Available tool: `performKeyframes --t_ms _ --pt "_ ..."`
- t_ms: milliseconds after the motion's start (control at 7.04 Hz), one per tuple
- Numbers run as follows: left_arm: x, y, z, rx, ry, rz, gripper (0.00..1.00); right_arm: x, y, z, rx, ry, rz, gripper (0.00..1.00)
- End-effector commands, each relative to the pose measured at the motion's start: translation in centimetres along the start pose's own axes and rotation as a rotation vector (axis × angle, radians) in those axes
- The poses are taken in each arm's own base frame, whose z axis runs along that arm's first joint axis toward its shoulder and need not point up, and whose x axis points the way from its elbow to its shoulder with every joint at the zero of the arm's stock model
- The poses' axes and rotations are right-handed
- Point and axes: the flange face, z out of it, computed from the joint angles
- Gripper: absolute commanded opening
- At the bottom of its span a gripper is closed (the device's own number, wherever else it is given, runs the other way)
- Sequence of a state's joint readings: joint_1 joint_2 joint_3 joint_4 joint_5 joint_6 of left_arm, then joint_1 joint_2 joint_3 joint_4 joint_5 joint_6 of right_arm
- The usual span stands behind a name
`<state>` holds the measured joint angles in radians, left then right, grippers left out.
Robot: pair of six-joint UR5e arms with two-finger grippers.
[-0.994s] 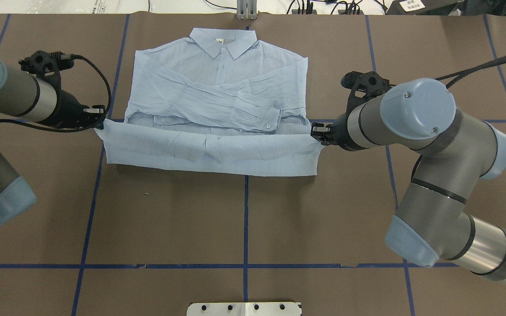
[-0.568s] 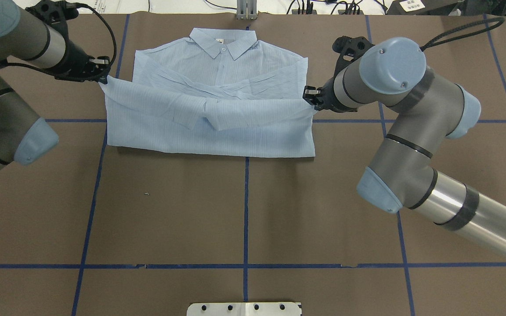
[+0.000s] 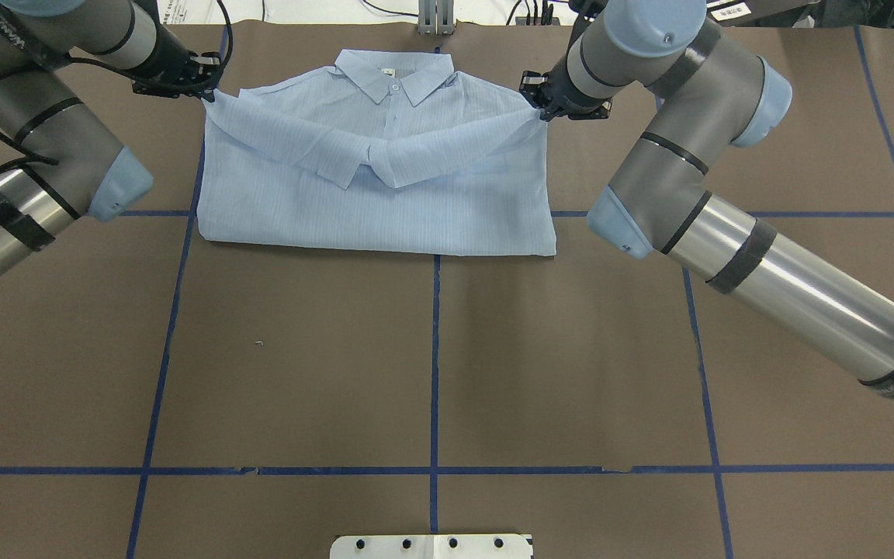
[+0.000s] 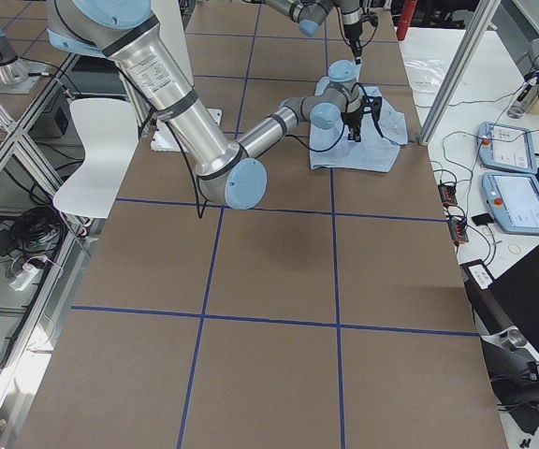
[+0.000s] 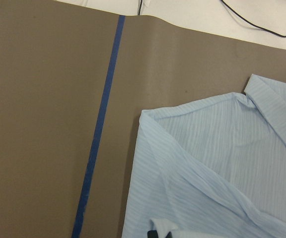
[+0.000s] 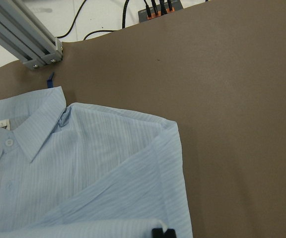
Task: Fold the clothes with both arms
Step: 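Lift the hem with both grippers and fold it toward the collar, then lower the folded hem near the collar and open both grippers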
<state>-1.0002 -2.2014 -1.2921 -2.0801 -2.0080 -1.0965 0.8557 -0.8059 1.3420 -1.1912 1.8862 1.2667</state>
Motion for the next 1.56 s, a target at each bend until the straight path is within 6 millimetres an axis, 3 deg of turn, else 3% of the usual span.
performKeyframes --t_ms 0,284,426,852,994,1136,1278,1420 --pt "-1.7 -0.9 3.1 0.003 0.0 0.001 0.0 -0.6 -3.4 1.8 -0.001 0.045 -0.028 0.0" --pt "-2.6 -1.3 4.8 0.006 -0.002 0.002 0.0 -1.1 -4.3 4.1 -0.006 0.06 -0.036 0.0" --pt "-1.9 -1.8 5.0 0.009 -0.003 -0.004 0.0 -0.6 -4.4 4.8 -0.007 0.062 -0.039 0.0" --pt "-0.8 -2.4 5.0 0.013 0.002 -0.014 0.0 -0.7 -4.4 5.0 -0.008 0.059 -0.063 0.0" --pt "-0.8 -2.3 5.0 0.014 0.003 -0.019 0.23 -1.1 -4.3 4.7 -0.006 0.053 -0.06 0.0" --pt "-0.7 -2.3 4.9 0.015 0.007 -0.057 0.75 -1.4 -3.6 5.1 -0.009 0.052 -0.076 0.99" --pt "-0.6 -2.3 4.8 0.017 0.008 -0.067 0.99 -1.0 -3.6 5.2 -0.009 0.054 -0.09 1.0" --pt "-0.8 -2.3 4.9 0.015 0.006 -0.064 0.99 -0.4 -3.7 5.5 -0.012 0.06 -0.148 1.0"
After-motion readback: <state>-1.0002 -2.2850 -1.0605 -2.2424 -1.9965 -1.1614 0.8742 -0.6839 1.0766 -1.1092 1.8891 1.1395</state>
